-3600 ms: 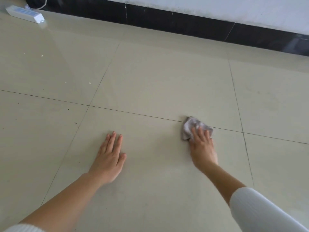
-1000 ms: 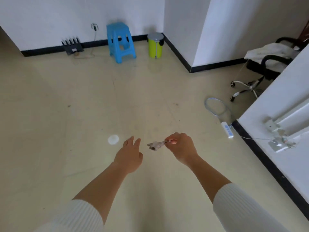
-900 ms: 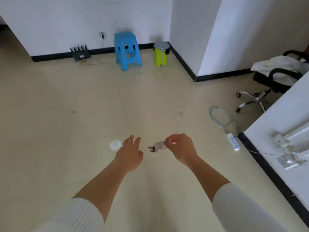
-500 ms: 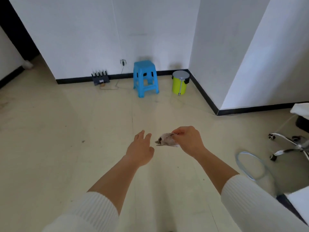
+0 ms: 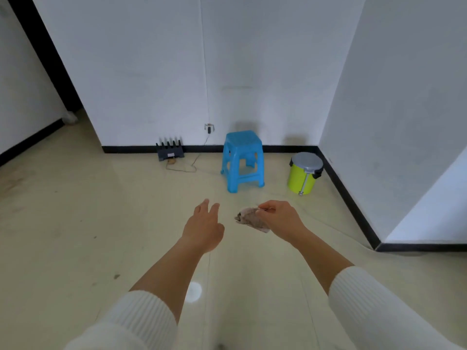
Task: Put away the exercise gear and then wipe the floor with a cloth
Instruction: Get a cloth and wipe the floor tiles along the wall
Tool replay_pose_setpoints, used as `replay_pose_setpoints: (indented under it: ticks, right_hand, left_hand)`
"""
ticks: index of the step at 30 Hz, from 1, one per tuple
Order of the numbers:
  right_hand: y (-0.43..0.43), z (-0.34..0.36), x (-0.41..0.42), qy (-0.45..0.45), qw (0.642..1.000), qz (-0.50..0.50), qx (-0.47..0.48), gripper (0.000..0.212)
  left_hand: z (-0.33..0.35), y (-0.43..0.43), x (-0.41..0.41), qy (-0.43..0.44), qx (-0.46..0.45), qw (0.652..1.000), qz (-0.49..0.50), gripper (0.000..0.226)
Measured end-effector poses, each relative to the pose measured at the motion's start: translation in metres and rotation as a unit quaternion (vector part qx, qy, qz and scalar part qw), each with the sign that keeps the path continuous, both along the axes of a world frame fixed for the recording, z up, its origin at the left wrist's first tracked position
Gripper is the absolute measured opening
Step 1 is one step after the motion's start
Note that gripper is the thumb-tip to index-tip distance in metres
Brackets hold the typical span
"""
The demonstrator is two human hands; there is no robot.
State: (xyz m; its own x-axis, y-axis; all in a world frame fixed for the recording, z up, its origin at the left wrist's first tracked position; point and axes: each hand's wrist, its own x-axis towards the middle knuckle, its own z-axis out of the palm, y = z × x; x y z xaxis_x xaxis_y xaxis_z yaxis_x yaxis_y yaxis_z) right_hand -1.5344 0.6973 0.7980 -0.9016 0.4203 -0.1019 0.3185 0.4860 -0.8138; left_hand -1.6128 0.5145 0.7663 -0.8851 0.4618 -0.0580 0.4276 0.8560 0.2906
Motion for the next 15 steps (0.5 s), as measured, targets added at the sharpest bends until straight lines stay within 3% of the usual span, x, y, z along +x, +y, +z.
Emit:
replay_pose_setpoints:
  ticks: [15]
  right_hand:
    - [0.208,-0.022,-0.41,-0.053,0.999,-0.007,0.007,0.028]
  left_hand:
    - [-0.018,0.209,-0.412,-0.038,0.021,0.999,-0.017,0.059]
